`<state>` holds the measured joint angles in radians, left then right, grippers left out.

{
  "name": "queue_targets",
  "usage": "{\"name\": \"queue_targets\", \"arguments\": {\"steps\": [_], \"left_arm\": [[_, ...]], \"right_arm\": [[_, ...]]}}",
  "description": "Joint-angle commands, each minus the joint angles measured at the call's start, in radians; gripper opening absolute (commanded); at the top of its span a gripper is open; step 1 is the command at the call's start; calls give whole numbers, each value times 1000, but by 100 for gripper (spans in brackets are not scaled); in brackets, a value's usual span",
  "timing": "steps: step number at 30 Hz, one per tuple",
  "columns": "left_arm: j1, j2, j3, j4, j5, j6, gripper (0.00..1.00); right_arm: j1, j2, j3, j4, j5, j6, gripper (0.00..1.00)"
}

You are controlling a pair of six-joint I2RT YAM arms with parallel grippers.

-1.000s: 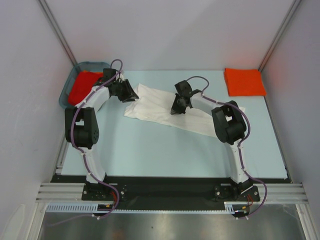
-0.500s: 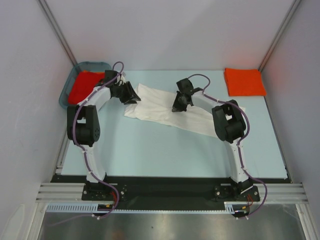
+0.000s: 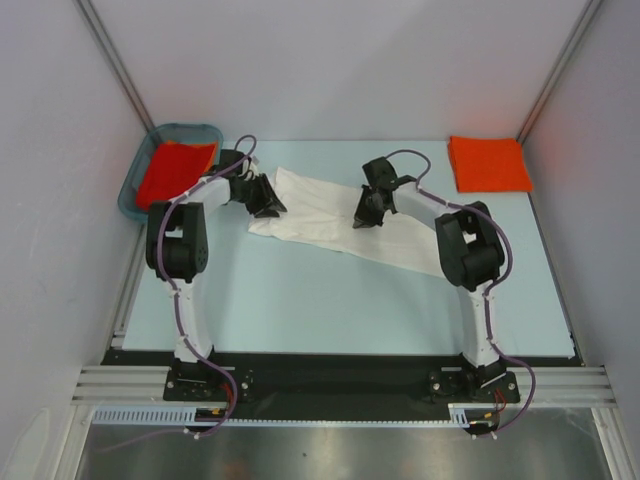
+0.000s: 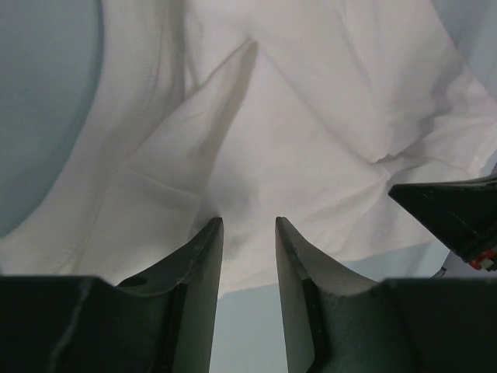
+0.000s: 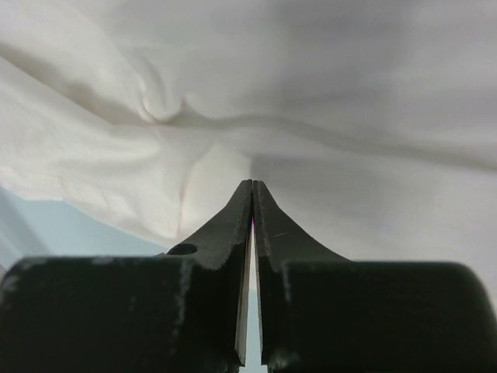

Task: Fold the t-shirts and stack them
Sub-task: Fold the tshirt

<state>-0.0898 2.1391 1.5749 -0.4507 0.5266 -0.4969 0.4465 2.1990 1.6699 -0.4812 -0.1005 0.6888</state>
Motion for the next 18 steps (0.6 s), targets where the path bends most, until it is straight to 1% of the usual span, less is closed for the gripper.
{"name": "queue_targets", "arguments": {"steps": [1, 3, 6, 7, 8, 10, 11, 12, 14, 18], "left_arm": [[-8, -4, 36, 18, -4, 0, 38], [-17, -24, 31, 20, -33, 12, 39], [-44, -71, 25, 17, -77, 35, 39], [-57, -103, 13, 17, -86, 35, 39], [-65, -116, 8, 21, -97, 34, 40], [-83, -134, -7, 32, -96, 26, 41], [-87, -139, -13, 43, -77, 18, 41], [-90, -137, -22, 50, -67, 8, 41], [-91, -122, -59, 95, -45, -28, 40], [-91, -62, -75, 109, -25, -38, 40]], "right_arm": [[-69, -143, -53, -37, -30, -25, 7], [-109, -188, -97, -49, -56, -41, 8], [-182, -234, -145, -91, -80, -98, 13], [-228, -248, -163, -94, -99, -115, 15], [-251, -287, -206, -100, -99, -126, 16], [-308, -330, -266, -94, -117, -140, 20], [-362, -369, -291, -89, -128, -143, 20], [-393, -381, -330, -94, -137, -147, 22], [-461, -400, -352, -109, -130, -181, 26], [-551, -404, -384, -134, -102, -227, 30]]}}
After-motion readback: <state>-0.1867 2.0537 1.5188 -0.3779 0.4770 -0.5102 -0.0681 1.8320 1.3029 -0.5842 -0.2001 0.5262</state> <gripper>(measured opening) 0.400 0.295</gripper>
